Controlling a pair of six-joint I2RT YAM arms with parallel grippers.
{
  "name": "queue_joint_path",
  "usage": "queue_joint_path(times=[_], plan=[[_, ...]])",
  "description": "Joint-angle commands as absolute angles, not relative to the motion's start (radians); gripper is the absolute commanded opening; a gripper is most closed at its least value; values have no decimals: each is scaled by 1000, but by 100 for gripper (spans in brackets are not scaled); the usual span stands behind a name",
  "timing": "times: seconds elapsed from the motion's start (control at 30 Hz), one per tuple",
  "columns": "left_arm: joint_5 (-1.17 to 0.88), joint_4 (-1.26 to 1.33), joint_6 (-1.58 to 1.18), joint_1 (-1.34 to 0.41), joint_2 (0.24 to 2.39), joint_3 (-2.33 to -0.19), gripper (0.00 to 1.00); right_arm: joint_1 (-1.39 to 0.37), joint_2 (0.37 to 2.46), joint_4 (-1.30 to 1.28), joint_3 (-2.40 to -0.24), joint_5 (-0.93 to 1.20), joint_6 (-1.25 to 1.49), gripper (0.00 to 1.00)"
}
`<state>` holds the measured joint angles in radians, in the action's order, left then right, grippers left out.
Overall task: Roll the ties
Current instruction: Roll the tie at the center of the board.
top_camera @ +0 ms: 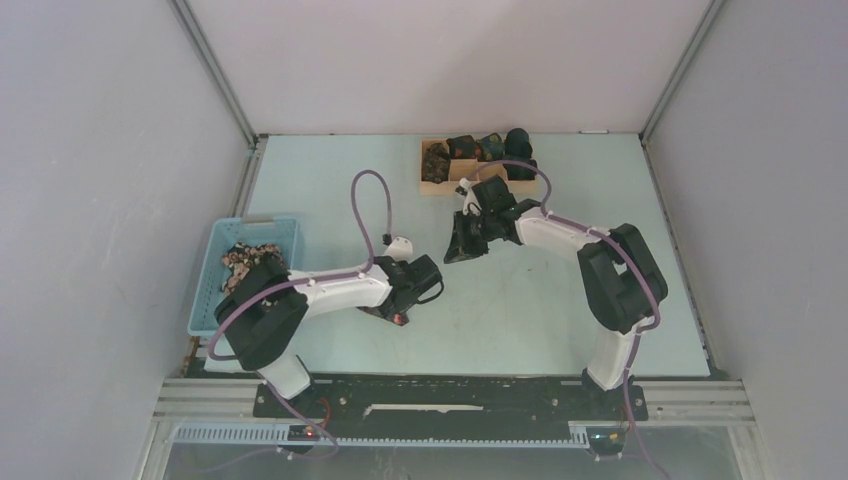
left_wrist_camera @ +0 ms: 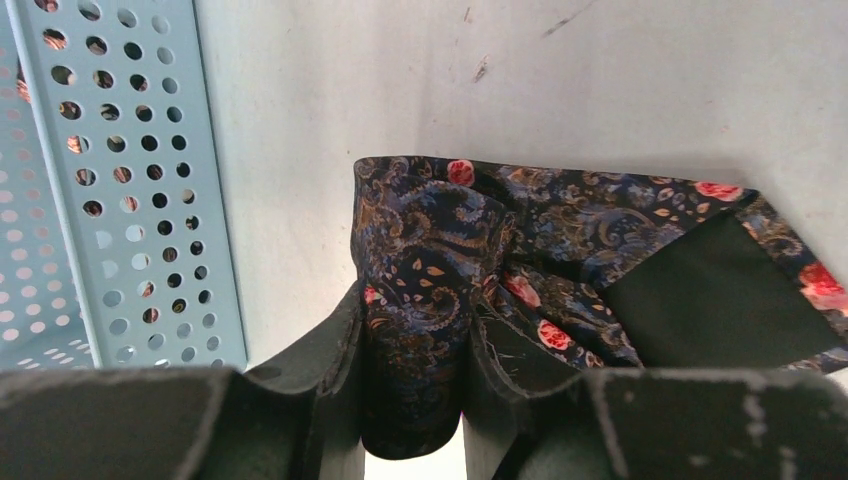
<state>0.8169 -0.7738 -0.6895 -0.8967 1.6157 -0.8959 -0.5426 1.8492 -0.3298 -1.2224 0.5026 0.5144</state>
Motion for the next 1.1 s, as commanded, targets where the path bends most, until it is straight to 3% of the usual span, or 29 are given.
queue_joint_path(times=[0.0,0.47,0.8,0.93,1.07], plan=[[895,-820,-748,-938,1655,-955,7,-532,1789,-328,-1222,489,499,7],[843,-783,-727,-997,1772,-1002,10,-498,1780,-337,-1221,499,495,7],[695,-707,-608,-999,1761,-1007,38,-482,1778,-324,-1222,517,501,7],[668,-706,-588,-999,1744,-1012,54,-476,1772,-309,-1224,524,513,7],[660,-708,-577,-999,1717,-1015,60,-475,1785,-329,-1254,525,511,7]])
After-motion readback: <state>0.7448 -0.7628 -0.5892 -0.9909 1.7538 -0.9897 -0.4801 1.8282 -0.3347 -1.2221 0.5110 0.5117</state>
